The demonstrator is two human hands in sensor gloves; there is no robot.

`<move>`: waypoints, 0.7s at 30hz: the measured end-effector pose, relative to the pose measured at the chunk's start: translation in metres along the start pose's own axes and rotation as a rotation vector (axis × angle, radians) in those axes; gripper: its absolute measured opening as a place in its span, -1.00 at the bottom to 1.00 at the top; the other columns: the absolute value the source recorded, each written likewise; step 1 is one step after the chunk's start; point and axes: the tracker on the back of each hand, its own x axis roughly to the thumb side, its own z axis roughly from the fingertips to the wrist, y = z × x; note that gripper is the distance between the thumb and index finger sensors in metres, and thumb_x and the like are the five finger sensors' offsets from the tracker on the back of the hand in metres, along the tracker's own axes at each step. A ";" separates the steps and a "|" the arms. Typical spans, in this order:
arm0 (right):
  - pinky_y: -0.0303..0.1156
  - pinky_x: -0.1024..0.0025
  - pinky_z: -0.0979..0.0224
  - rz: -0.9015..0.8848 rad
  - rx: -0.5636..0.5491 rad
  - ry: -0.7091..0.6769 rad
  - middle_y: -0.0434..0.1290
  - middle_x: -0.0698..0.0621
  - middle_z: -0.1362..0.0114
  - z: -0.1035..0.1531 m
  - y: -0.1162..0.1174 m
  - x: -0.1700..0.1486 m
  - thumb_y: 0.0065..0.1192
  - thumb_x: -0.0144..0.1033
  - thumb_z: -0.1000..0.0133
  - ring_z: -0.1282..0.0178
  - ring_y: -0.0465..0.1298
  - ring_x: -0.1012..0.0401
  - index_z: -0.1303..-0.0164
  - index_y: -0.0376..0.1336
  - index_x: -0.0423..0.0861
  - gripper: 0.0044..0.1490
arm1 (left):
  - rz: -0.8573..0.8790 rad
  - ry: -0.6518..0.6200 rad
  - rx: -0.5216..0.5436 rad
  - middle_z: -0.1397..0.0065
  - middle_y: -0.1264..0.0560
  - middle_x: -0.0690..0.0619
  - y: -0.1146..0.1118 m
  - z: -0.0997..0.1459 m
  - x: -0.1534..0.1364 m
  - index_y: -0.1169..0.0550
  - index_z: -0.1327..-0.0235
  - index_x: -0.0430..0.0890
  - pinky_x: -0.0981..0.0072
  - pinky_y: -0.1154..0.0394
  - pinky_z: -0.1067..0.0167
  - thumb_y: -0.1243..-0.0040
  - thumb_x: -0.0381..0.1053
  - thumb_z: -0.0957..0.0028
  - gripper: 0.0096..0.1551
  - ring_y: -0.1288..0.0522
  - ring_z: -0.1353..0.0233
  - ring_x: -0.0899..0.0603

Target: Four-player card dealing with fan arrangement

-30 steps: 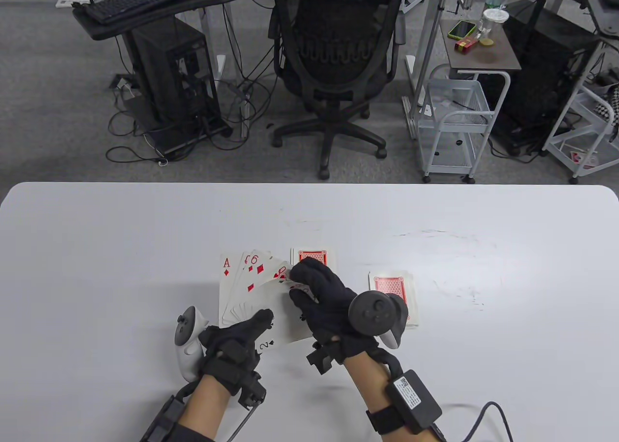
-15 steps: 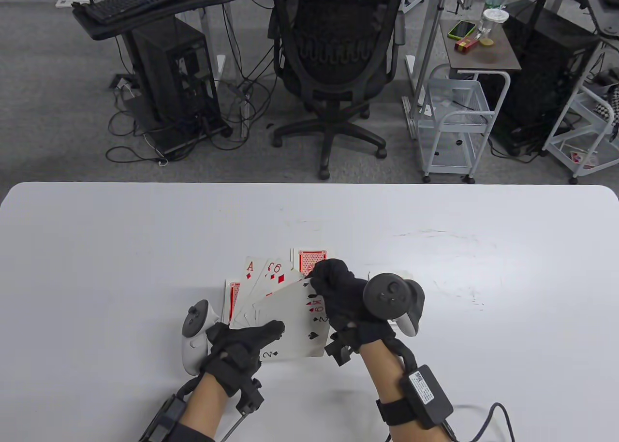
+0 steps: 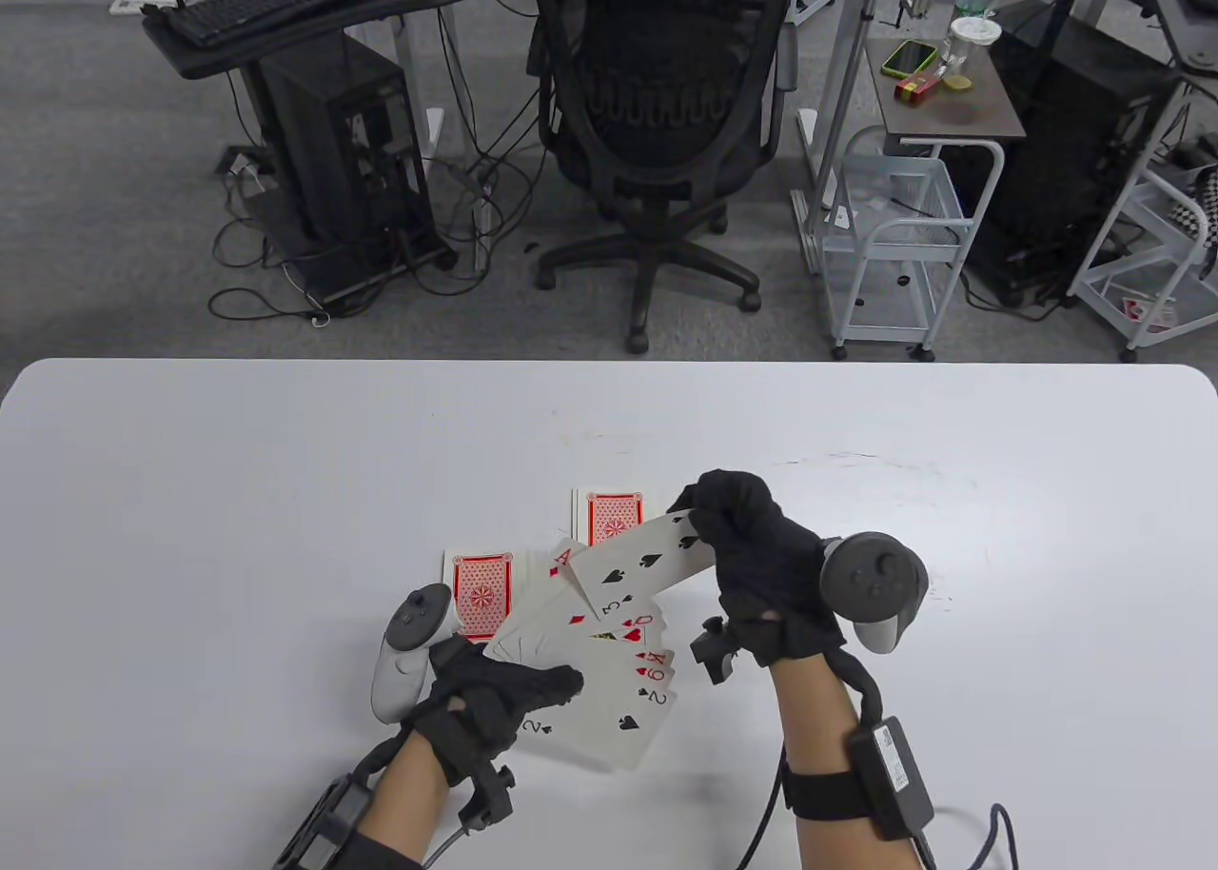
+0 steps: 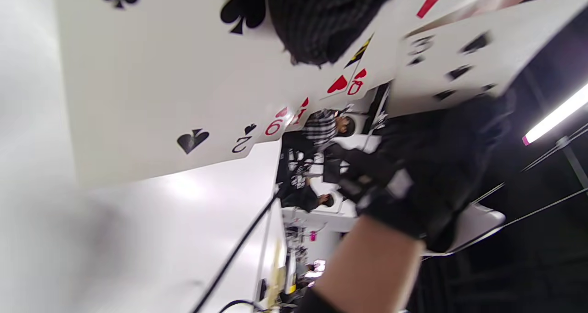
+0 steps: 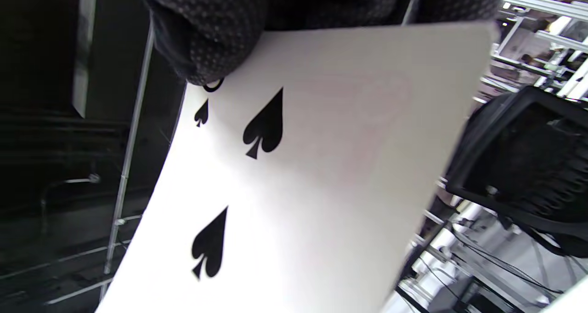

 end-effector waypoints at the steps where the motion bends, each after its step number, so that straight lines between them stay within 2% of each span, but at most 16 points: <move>1: 0.38 -0.25 -0.30 0.005 -0.011 -0.013 0.49 0.01 -0.24 0.000 -0.002 0.003 0.23 -0.34 -0.07 -0.12 0.69 0.05 -0.26 0.23 0.00 -0.49 | -0.024 0.021 -0.016 -0.54 -0.44 0.15 -0.002 -0.001 -0.001 -0.30 -0.45 0.36 -0.05 -0.58 -0.25 -0.29 -0.22 -0.12 -0.26 -0.57 -0.44 -0.23; 7: 0.37 -0.24 -0.31 0.032 -0.062 -0.046 0.49 0.02 -0.25 0.000 -0.008 0.010 0.24 -0.34 -0.07 -0.13 0.69 0.05 -0.25 0.24 0.02 -0.49 | -0.101 0.089 -0.071 -0.52 -0.45 0.12 -0.010 -0.007 -0.004 -0.31 -0.46 0.34 -0.06 -0.60 -0.23 -0.30 -0.23 -0.11 -0.26 -0.59 -0.41 -0.24; 10: 0.37 -0.26 -0.31 0.103 -0.020 -0.056 0.50 0.00 -0.24 -0.001 -0.007 0.011 0.25 -0.35 -0.07 -0.12 0.70 0.04 -0.25 0.26 0.01 -0.50 | -0.104 0.094 -0.072 -0.52 -0.46 0.12 -0.010 -0.007 -0.004 -0.31 -0.46 0.33 -0.06 -0.60 -0.22 -0.30 -0.23 -0.10 -0.26 -0.60 -0.41 -0.24; 13: 0.35 -0.29 -0.32 0.105 0.111 -0.035 0.49 -0.05 -0.30 -0.003 0.005 0.010 0.28 -0.34 -0.07 -0.20 0.67 -0.03 -0.24 0.29 0.00 -0.50 | -0.076 0.082 -0.056 -0.52 -0.46 0.11 -0.008 -0.006 -0.003 -0.31 -0.46 0.33 -0.06 -0.60 -0.22 -0.30 -0.23 -0.11 -0.26 -0.59 -0.41 -0.24; 17: 0.26 -0.39 -0.36 0.076 0.265 -0.004 0.30 -0.19 -0.51 -0.001 0.031 0.007 0.34 -0.30 -0.07 -0.45 0.48 -0.19 -0.23 0.34 0.01 -0.52 | -0.044 0.066 -0.026 -0.53 -0.45 0.09 -0.003 -0.003 -0.002 -0.31 -0.46 0.33 -0.06 -0.60 -0.22 -0.30 -0.23 -0.11 -0.26 -0.60 -0.41 -0.25; 21: 0.18 -0.45 -0.38 0.075 0.352 0.002 0.16 -0.24 -0.59 0.003 0.054 0.007 0.39 -0.30 -0.06 -0.55 0.34 -0.27 -0.20 0.39 0.03 -0.53 | -0.023 0.053 -0.017 -0.53 -0.45 0.09 -0.001 -0.001 -0.001 -0.31 -0.46 0.33 -0.06 -0.60 -0.22 -0.30 -0.23 -0.11 -0.26 -0.60 -0.41 -0.25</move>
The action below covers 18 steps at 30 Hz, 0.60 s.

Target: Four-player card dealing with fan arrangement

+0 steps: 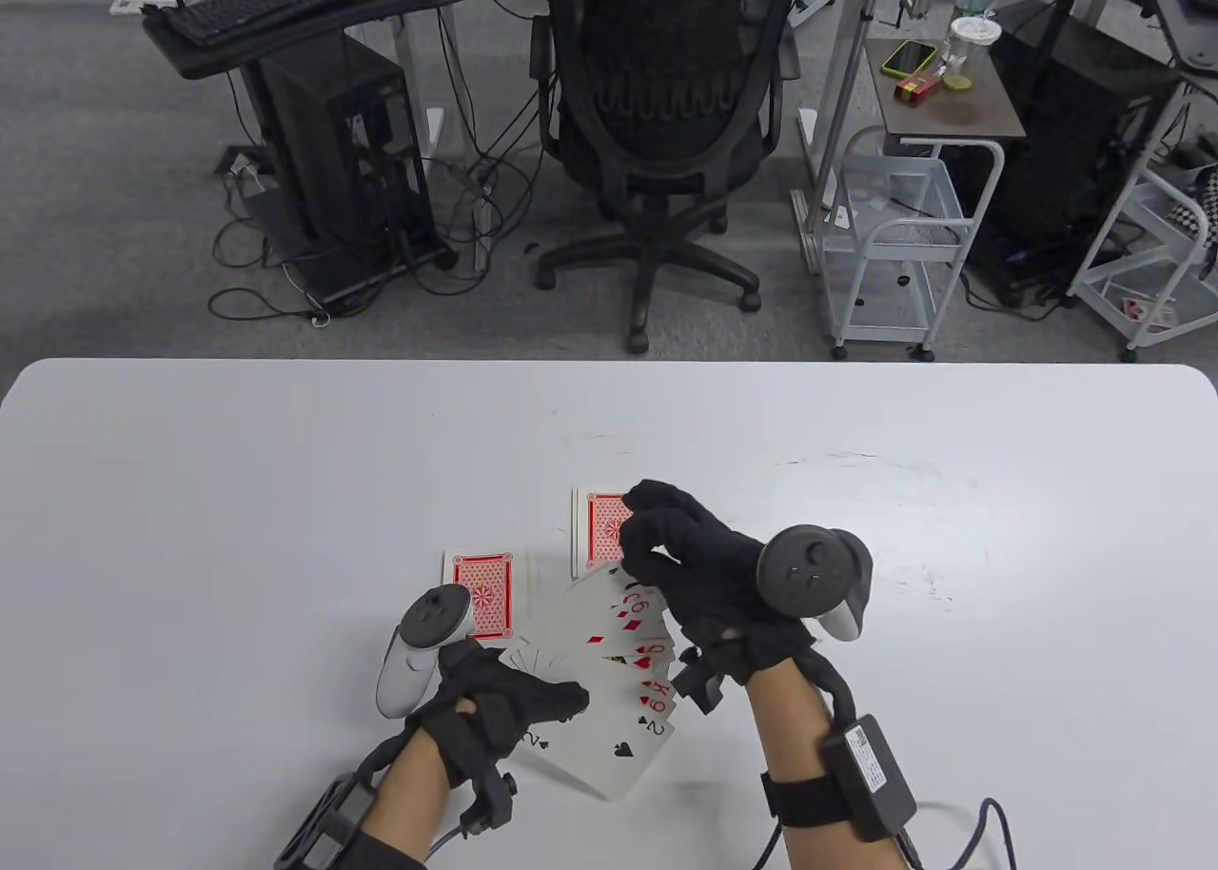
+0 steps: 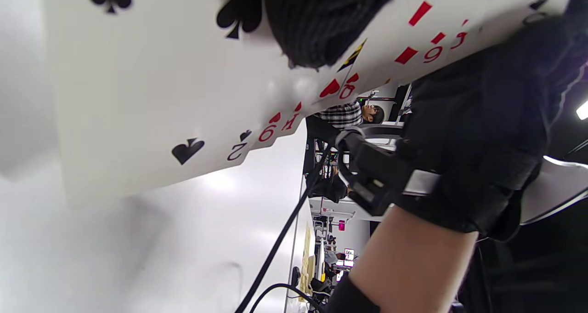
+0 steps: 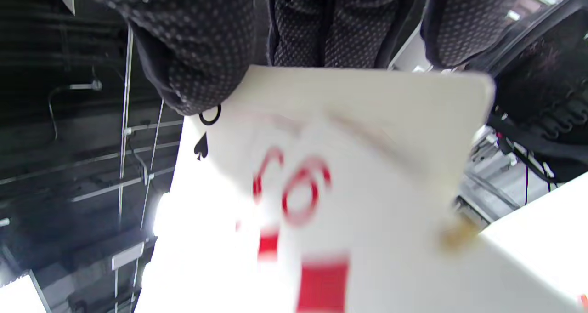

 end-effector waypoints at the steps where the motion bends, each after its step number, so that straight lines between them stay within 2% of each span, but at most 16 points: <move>1: 0.18 -0.45 -0.39 0.030 0.026 0.005 0.15 -0.24 -0.59 -0.001 0.006 0.000 0.38 -0.30 -0.07 -0.56 0.33 -0.27 -0.20 0.37 0.04 -0.53 | 0.002 -0.001 0.002 -0.53 -0.45 0.09 0.000 0.000 0.000 -0.31 -0.45 0.33 -0.06 -0.61 -0.22 -0.30 -0.23 -0.10 -0.26 -0.60 -0.41 -0.25; 3: 0.19 -0.44 -0.38 0.044 -0.021 -0.002 0.17 -0.21 -0.59 0.000 0.011 0.000 0.41 -0.30 -0.06 -0.54 0.35 -0.26 -0.18 0.38 0.07 -0.54 | 0.004 0.005 0.015 -0.53 -0.45 0.09 0.002 0.001 -0.002 -0.31 -0.46 0.33 -0.06 -0.60 -0.22 -0.30 -0.23 -0.11 -0.26 -0.60 -0.41 -0.25; 5: 0.17 -0.45 -0.38 0.010 -0.015 0.011 0.16 -0.21 -0.60 0.001 0.010 -0.004 0.40 -0.25 -0.09 -0.55 0.34 -0.27 -0.25 0.37 0.14 -0.51 | 0.046 -0.010 0.036 -0.53 -0.44 0.11 0.005 0.002 -0.003 -0.31 -0.45 0.34 -0.06 -0.60 -0.22 -0.30 -0.23 -0.11 -0.27 -0.59 -0.41 -0.25; 6: 0.17 -0.45 -0.38 0.003 -0.013 0.028 0.15 -0.20 -0.61 0.001 0.010 -0.005 0.42 -0.17 -0.09 -0.54 0.34 -0.26 -0.36 0.31 0.13 -0.41 | 0.063 -0.022 0.041 -0.54 -0.44 0.12 0.005 0.002 -0.002 -0.31 -0.45 0.35 -0.06 -0.60 -0.23 -0.29 -0.22 -0.11 -0.27 -0.59 -0.42 -0.25; 7: 0.21 -0.42 -0.37 0.020 -0.010 0.067 0.15 -0.19 -0.60 0.002 0.009 -0.008 0.42 -0.06 -0.08 -0.50 0.39 -0.23 -0.48 0.20 0.02 -0.24 | 0.095 -0.043 0.046 -0.54 -0.43 0.14 0.006 0.003 -0.002 -0.31 -0.45 0.35 -0.06 -0.59 -0.23 -0.29 -0.22 -0.12 -0.27 -0.58 -0.43 -0.25; 10: 0.32 -0.32 -0.31 0.074 0.050 0.178 0.32 -0.10 -0.46 0.003 0.008 -0.016 0.41 0.10 -0.08 -0.25 0.58 -0.05 -0.55 0.14 -0.03 -0.11 | 0.164 -0.088 0.068 -0.55 -0.42 0.16 0.007 0.006 0.000 -0.30 -0.45 0.36 -0.06 -0.59 -0.24 -0.29 -0.22 -0.12 -0.27 -0.57 -0.43 -0.25; 12: 0.37 -0.27 -0.29 0.044 0.066 0.215 0.41 -0.03 -0.33 0.003 0.012 -0.019 0.42 0.09 -0.09 -0.11 0.64 0.03 -0.52 0.16 -0.06 -0.12 | 0.172 -0.102 0.083 -0.55 -0.42 0.18 0.008 0.007 0.001 -0.30 -0.45 0.37 -0.05 -0.59 -0.24 -0.29 -0.22 -0.12 -0.27 -0.57 -0.44 -0.24; 15: 0.41 -0.22 -0.24 0.027 0.010 0.227 0.49 0.04 -0.18 0.004 0.018 -0.018 0.48 -0.04 -0.07 0.07 0.68 0.13 -0.41 0.25 -0.05 -0.26 | 0.197 -0.108 0.129 -0.54 -0.43 0.19 0.009 0.008 0.000 -0.30 -0.45 0.36 -0.05 -0.58 -0.26 -0.29 -0.22 -0.12 -0.26 -0.55 -0.45 -0.23; 18: 0.42 -0.22 -0.23 0.036 -0.021 0.186 0.50 0.03 -0.16 0.003 0.019 -0.015 0.49 -0.16 -0.06 0.08 0.69 0.11 -0.36 0.28 -0.04 -0.33 | 0.216 -0.110 0.127 -0.54 -0.43 0.20 0.009 0.008 -0.001 -0.29 -0.45 0.36 -0.05 -0.57 -0.27 -0.29 -0.21 -0.13 -0.26 -0.55 -0.46 -0.23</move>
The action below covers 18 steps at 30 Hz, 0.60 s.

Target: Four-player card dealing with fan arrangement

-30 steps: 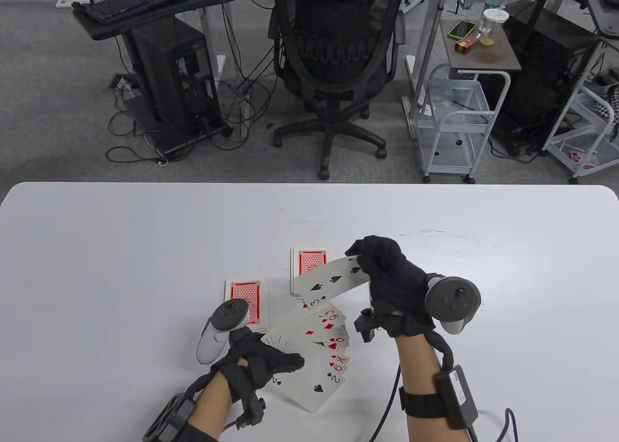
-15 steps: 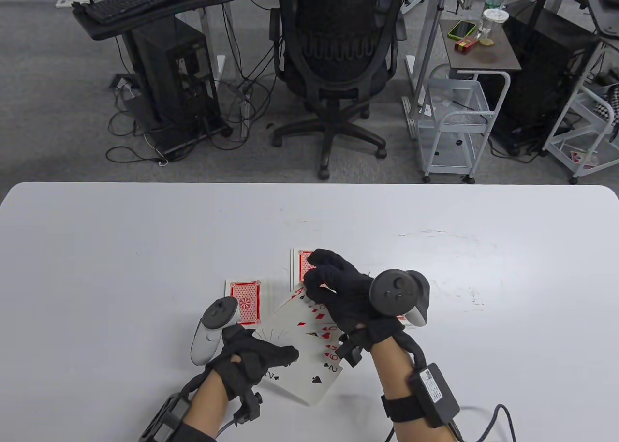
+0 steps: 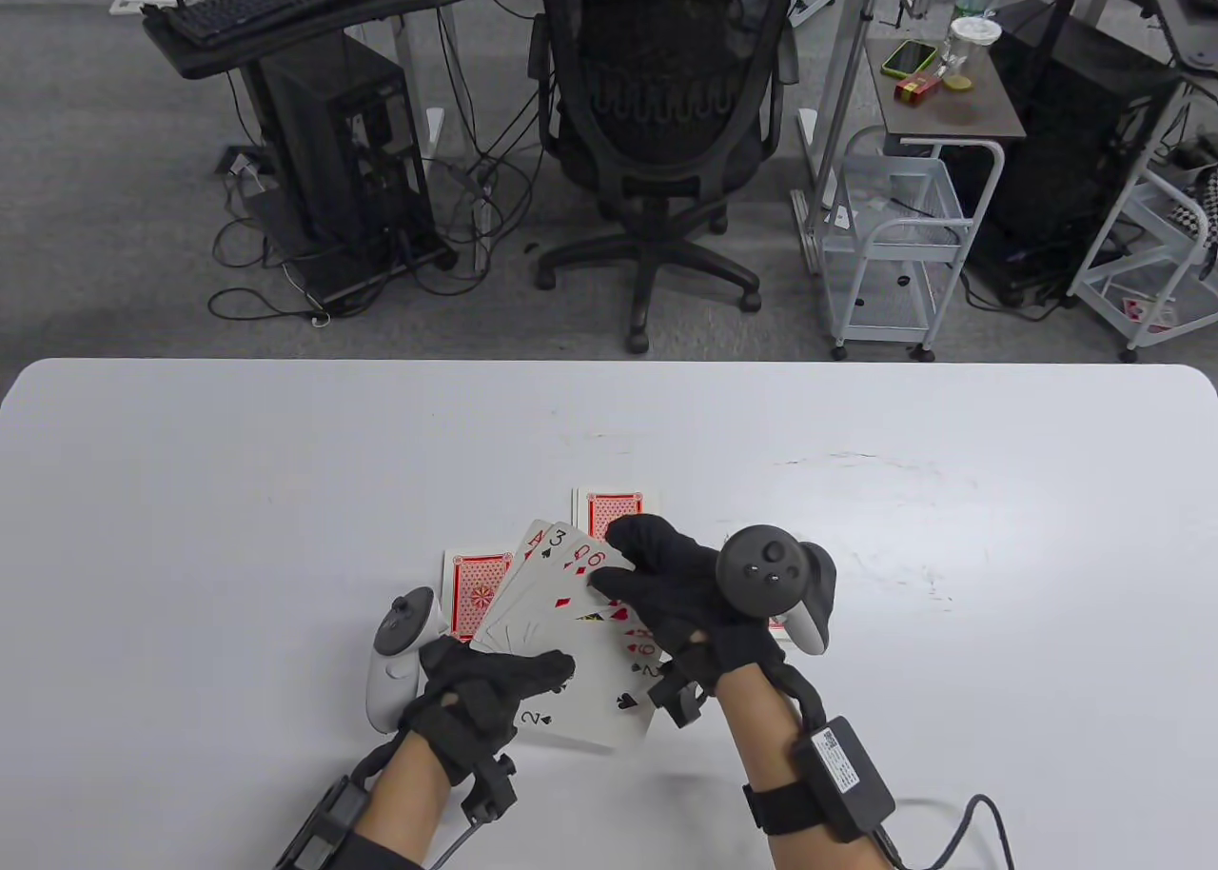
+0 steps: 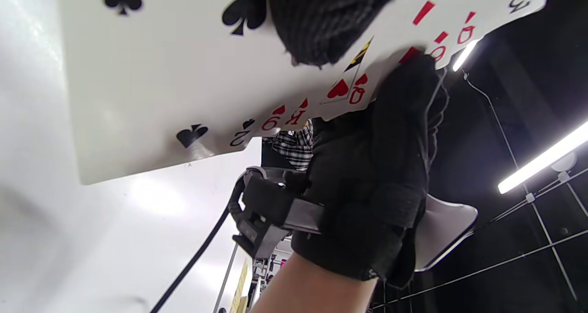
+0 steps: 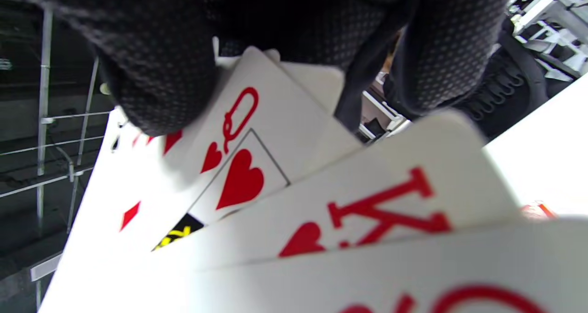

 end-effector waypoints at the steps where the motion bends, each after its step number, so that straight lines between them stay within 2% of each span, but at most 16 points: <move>1: 0.41 -0.23 -0.24 -0.001 -0.008 -0.006 0.50 0.02 -0.17 0.000 0.000 0.001 0.47 -0.20 -0.07 0.06 0.70 0.11 -0.36 0.27 -0.05 -0.34 | 0.015 -0.001 -0.001 -0.54 -0.43 0.20 0.000 0.000 0.000 -0.29 -0.45 0.36 -0.05 -0.57 -0.27 -0.29 -0.21 -0.13 -0.27 -0.55 -0.46 -0.23; 4: 0.40 -0.24 -0.26 -0.012 -0.008 -0.016 0.51 -0.02 -0.19 0.000 -0.002 0.001 0.38 -0.32 -0.12 0.01 0.71 0.06 -0.41 0.22 -0.08 -0.37 | 0.009 0.002 0.003 -0.53 -0.43 0.21 0.003 0.000 0.000 -0.30 -0.44 0.36 -0.05 -0.57 -0.27 -0.29 -0.21 -0.12 -0.27 -0.55 -0.46 -0.23; 7: 0.41 -0.23 -0.26 0.000 -0.010 0.001 0.50 -0.01 -0.20 -0.001 -0.005 -0.003 0.31 -0.35 -0.15 -0.06 0.72 0.04 -0.40 0.17 -0.17 -0.37 | 0.014 0.008 0.002 -0.53 -0.43 0.20 0.005 0.000 0.000 -0.31 -0.44 0.35 -0.05 -0.58 -0.26 -0.29 -0.21 -0.12 -0.28 -0.55 -0.45 -0.23; 12: 0.40 -0.25 -0.26 0.011 -0.109 0.005 0.51 0.03 -0.20 0.001 -0.022 -0.008 0.30 -0.34 -0.11 -0.11 0.71 0.03 -0.34 0.21 -0.09 -0.43 | -0.042 0.044 -0.016 -0.53 -0.44 0.18 0.005 0.000 -0.001 -0.32 -0.45 0.33 -0.05 -0.58 -0.25 -0.30 -0.22 -0.12 -0.28 -0.56 -0.44 -0.24; 18: 0.36 -0.27 -0.29 -0.055 -0.221 -0.071 0.51 0.03 -0.23 0.005 -0.047 -0.006 0.32 -0.36 -0.09 -0.15 0.67 0.02 -0.31 0.25 0.00 -0.46 | -0.126 0.096 -0.089 -0.53 -0.45 0.15 -0.002 -0.004 -0.002 -0.32 -0.46 0.31 -0.06 -0.59 -0.24 -0.30 -0.23 -0.11 -0.28 -0.58 -0.43 -0.25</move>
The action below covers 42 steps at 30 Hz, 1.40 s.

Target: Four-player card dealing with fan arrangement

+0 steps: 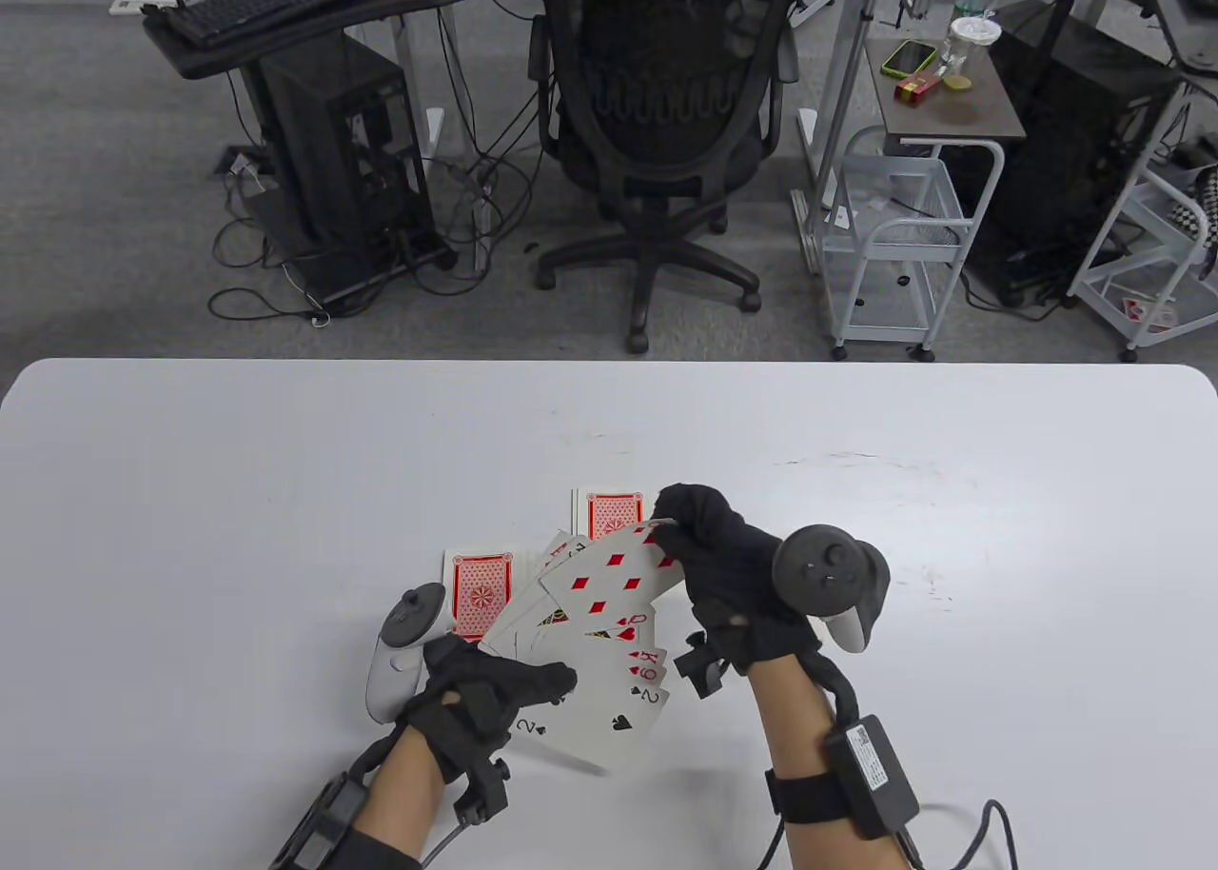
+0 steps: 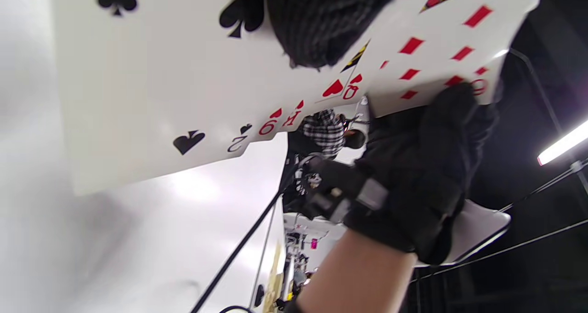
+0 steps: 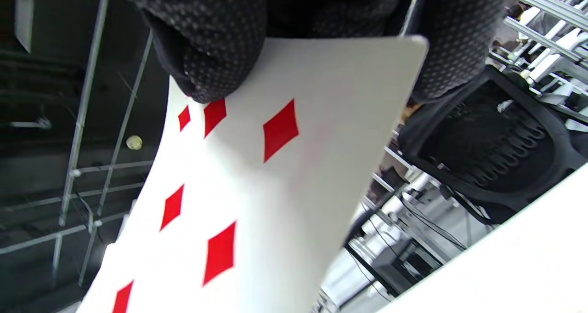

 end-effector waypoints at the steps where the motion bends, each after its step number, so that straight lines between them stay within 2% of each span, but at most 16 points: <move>1: 0.37 -0.27 -0.29 -0.011 -0.018 0.003 0.51 0.04 -0.23 0.000 -0.005 0.001 0.32 -0.35 -0.09 -0.14 0.68 0.02 -0.30 0.26 0.01 -0.46 | -0.021 0.016 -0.015 -0.53 -0.45 0.15 -0.001 -0.001 -0.001 -0.32 -0.46 0.30 -0.06 -0.59 -0.23 -0.30 -0.23 -0.11 -0.28 -0.58 -0.42 -0.25; 9: 0.37 -0.26 -0.29 -0.079 -0.139 -0.031 0.52 0.06 -0.23 0.001 -0.029 0.004 0.30 -0.35 -0.08 -0.12 0.68 0.04 -0.28 0.29 0.07 -0.48 | -0.099 0.079 -0.084 -0.52 -0.46 0.13 -0.008 -0.006 -0.004 -0.33 -0.46 0.29 -0.07 -0.60 -0.21 -0.31 -0.23 -0.10 -0.28 -0.60 -0.41 -0.26; 13: 0.36 -0.26 -0.29 -0.052 -0.150 -0.046 0.53 0.07 -0.23 0.002 -0.030 0.005 0.31 -0.36 -0.07 -0.13 0.68 0.04 -0.27 0.30 0.09 -0.48 | -0.098 0.084 -0.088 -0.52 -0.47 0.14 -0.008 -0.006 -0.004 -0.33 -0.47 0.28 -0.07 -0.61 -0.21 -0.31 -0.23 -0.10 -0.28 -0.60 -0.41 -0.25; 17: 0.35 -0.29 -0.30 -0.031 0.014 -0.050 0.53 -0.01 -0.26 -0.002 -0.015 0.006 0.29 -0.33 -0.10 -0.16 0.67 -0.01 -0.28 0.34 0.04 -0.50 | -0.071 0.064 -0.077 -0.52 -0.46 0.13 -0.007 -0.005 -0.003 -0.33 -0.47 0.29 -0.07 -0.61 -0.21 -0.31 -0.23 -0.10 -0.28 -0.60 -0.41 -0.26; 19: 0.31 -0.33 -0.33 -0.058 0.119 -0.051 0.44 -0.09 -0.38 -0.002 0.000 0.006 0.28 -0.29 -0.14 -0.30 0.60 -0.09 -0.30 0.34 0.04 -0.51 | -0.053 0.050 -0.068 -0.52 -0.46 0.13 -0.005 -0.004 -0.002 -0.33 -0.47 0.29 -0.06 -0.61 -0.21 -0.30 -0.23 -0.10 -0.28 -0.60 -0.40 -0.26; 24: 0.18 -0.45 -0.37 -0.101 0.253 -0.060 0.20 -0.22 -0.58 0.001 0.036 0.010 0.32 -0.26 -0.13 -0.54 0.36 -0.26 -0.27 0.38 0.09 -0.53 | -0.022 0.032 -0.052 -0.52 -0.46 0.12 -0.002 -0.002 -0.001 -0.33 -0.46 0.29 -0.07 -0.61 -0.21 -0.31 -0.23 -0.10 -0.28 -0.60 -0.40 -0.26; 28: 0.13 -0.48 -0.38 -0.126 0.267 -0.031 0.12 -0.25 -0.62 0.005 0.052 0.008 0.35 -0.26 -0.11 -0.58 0.27 -0.31 -0.24 0.39 0.13 -0.54 | -0.012 0.036 -0.037 -0.52 -0.47 0.13 -0.002 -0.001 -0.003 -0.34 -0.46 0.30 -0.06 -0.61 -0.21 -0.31 -0.23 -0.10 -0.28 -0.60 -0.41 -0.26; 31: 0.10 -0.49 -0.39 -0.165 0.260 -0.007 0.09 -0.25 -0.64 0.006 0.051 0.001 0.35 -0.21 -0.15 -0.59 0.24 -0.32 -0.31 0.37 0.16 -0.51 | -0.011 0.031 -0.024 -0.52 -0.47 0.13 0.001 -0.001 -0.003 -0.34 -0.45 0.30 -0.06 -0.60 -0.22 -0.31 -0.22 -0.10 -0.29 -0.59 -0.41 -0.25; 33: 0.11 -0.48 -0.39 -0.178 0.259 0.010 0.08 -0.24 -0.64 0.005 0.048 -0.003 0.35 -0.13 -0.16 -0.59 0.26 -0.31 -0.49 0.24 0.17 -0.35 | 0.030 -0.010 -0.012 -0.52 -0.46 0.15 0.002 0.000 0.000 -0.33 -0.46 0.31 -0.05 -0.59 -0.24 -0.30 -0.21 -0.11 -0.29 -0.58 -0.43 -0.24; 35: 0.19 -0.43 -0.37 -0.224 0.233 0.078 0.12 -0.24 -0.62 0.006 0.043 -0.012 0.32 -0.04 -0.18 -0.52 0.36 -0.25 -0.61 0.10 -0.06 -0.17 | 0.104 -0.070 0.031 -0.52 -0.45 0.15 0.005 0.003 0.003 -0.32 -0.45 0.32 -0.05 -0.58 -0.25 -0.30 -0.21 -0.12 -0.29 -0.57 -0.44 -0.23; 40: 0.33 -0.26 -0.29 -0.185 0.268 0.315 0.37 -0.17 -0.40 0.012 0.046 -0.032 0.23 -0.03 -0.27 -0.17 0.59 -0.06 -0.56 0.15 -0.16 -0.25 | 0.274 -0.208 0.183 -0.54 -0.42 0.21 0.017 0.013 0.004 -0.29 -0.45 0.36 -0.03 -0.55 -0.32 -0.28 -0.20 -0.14 -0.29 -0.53 -0.49 -0.19; 42: 0.31 -0.27 -0.30 -0.158 0.325 0.354 0.35 -0.19 -0.42 0.014 0.053 -0.033 0.20 -0.02 -0.28 -0.19 0.57 -0.08 -0.59 0.14 -0.16 -0.25 | 0.312 -0.238 0.230 -0.55 -0.41 0.22 0.021 0.016 0.003 -0.28 -0.45 0.37 -0.03 -0.54 -0.33 -0.27 -0.19 -0.15 -0.29 -0.52 -0.50 -0.18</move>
